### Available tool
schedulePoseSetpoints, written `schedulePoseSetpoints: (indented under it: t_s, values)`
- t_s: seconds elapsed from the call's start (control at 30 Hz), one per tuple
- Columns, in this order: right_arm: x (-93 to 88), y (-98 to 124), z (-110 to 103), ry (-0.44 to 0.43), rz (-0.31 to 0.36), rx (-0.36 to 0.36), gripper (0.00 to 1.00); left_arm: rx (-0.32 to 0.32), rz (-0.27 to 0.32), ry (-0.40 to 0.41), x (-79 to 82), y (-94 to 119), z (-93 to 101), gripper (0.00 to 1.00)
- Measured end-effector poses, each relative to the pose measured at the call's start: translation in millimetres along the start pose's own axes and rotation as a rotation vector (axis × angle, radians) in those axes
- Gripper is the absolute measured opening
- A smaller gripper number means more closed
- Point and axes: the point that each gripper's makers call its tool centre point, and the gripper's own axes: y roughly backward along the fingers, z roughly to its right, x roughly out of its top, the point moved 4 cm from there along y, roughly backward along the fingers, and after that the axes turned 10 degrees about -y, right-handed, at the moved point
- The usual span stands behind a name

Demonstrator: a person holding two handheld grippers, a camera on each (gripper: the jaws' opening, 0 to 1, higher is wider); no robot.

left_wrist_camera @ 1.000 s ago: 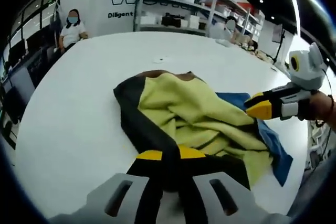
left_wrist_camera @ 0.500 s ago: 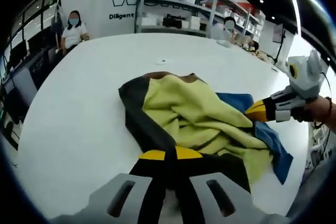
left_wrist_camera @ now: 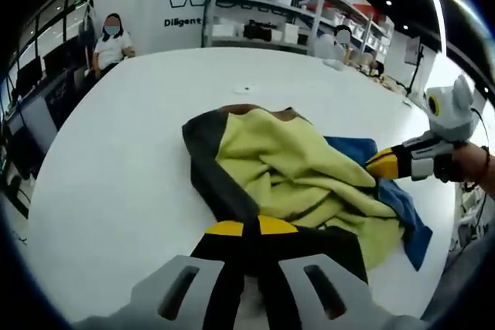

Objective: Fold the garment on the visible template until the final outline fits inside the template.

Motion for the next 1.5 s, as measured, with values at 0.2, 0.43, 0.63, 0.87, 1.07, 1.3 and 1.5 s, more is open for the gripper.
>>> schedulePoseSetpoints:
  t_s: [0.2,0.43,0.63,0.87,1.07,1.3,1.5]
  values:
    - [1.7,0.5,-7.3,0.011,0.008,0.016,0.26,-0.003,0.001,0.005,0.1,0.8,0.0,0.02]
    - [-3.9,-3.5,-12.1,0.071,-0.010,-0.008,0.29,-0.007,0.007,0.004,-0.2,1.1,-0.5,0.02]
    - [-7.5,-6.3,-13.0,0.166,-0.030,-0.045,0.24,-0.006,0.008,0.007,-0.7,1.3,-1.4,0.02]
    - [-7.1,-5.3,-12.5,0.223,-0.038,-0.055,0.00,-0.001,0.005,0.009,-1.3,2.1,-3.2,0.02]
    - [-2.8,-1.2,-8.0,0.250,-0.022,-0.067,0.00,0.021,-0.013,0.023,-4.7,5.9,-12.1,0.02]
    - [10.0,6.6,4.7,0.225,0.012,-0.085,0.00,0.046,-0.028,0.027,-8.4,11.0,-27.2,0.01]
    - [22.6,10.3,26.1,0.193,0.039,-0.125,0.00,0.069,-0.046,0.012,-12.2,12.4,-39.8,0.01]
